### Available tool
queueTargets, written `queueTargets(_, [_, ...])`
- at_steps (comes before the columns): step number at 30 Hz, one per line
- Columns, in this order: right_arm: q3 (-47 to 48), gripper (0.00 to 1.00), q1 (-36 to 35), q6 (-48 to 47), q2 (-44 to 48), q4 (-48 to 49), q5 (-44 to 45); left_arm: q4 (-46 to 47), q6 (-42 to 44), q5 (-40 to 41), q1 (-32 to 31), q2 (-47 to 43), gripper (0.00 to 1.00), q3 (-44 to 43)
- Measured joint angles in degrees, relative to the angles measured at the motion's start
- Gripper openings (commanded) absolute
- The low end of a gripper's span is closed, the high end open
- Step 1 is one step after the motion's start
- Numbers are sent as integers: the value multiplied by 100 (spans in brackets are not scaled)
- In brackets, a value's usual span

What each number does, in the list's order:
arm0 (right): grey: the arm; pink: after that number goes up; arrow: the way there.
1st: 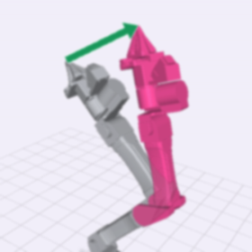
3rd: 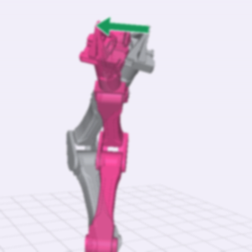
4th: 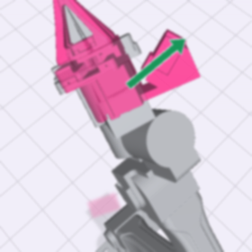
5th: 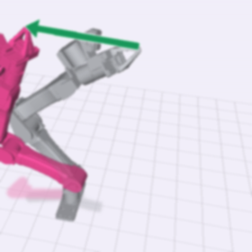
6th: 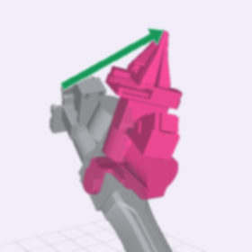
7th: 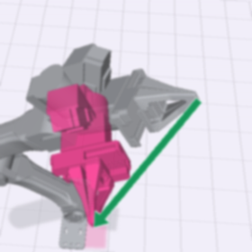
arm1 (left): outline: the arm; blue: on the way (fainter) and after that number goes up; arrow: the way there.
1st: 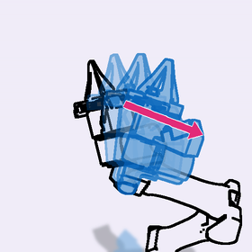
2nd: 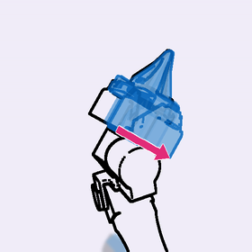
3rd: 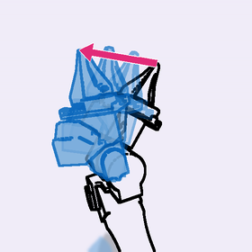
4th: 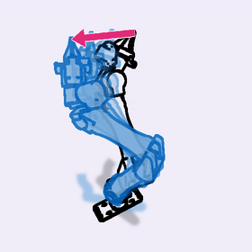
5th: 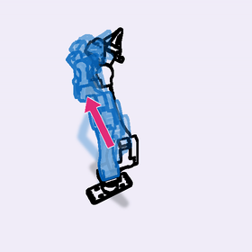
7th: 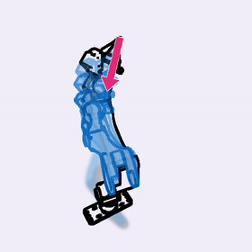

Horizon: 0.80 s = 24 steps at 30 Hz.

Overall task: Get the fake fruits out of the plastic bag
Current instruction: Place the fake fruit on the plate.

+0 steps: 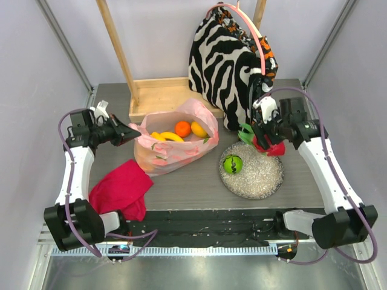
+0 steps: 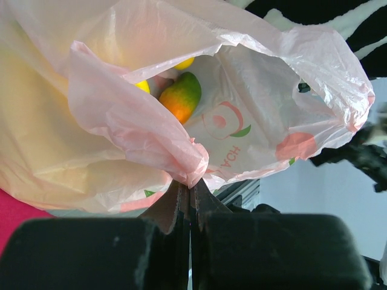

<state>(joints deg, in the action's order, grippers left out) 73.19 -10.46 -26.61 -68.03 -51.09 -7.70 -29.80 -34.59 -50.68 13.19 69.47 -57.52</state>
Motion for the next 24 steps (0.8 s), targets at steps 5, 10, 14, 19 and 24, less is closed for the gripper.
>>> queueTargets(5, [-669, 30, 184, -356, -468, -114, -9, 0, -24, 37, 0, -24, 0, 0])
queueTargets(10, [-802, 30, 166, -369, -973, 382, -203, 0, -76, 72, 0, -116, 0, 0])
queueTargets(14, [-807, 32, 168, -308, -1532, 828, -319, -9, -76, 79, 0, -216, 0, 0])
queueTargets(19, [-807, 34, 168, 24, -2017, 1198, -535, -59, -74, 83, 0, -269, 0, 33])
queueTargets(24, [-811, 57, 168, 356, -2114, 1445, -828, -116, -61, 103, 0, -323, 0, 81])
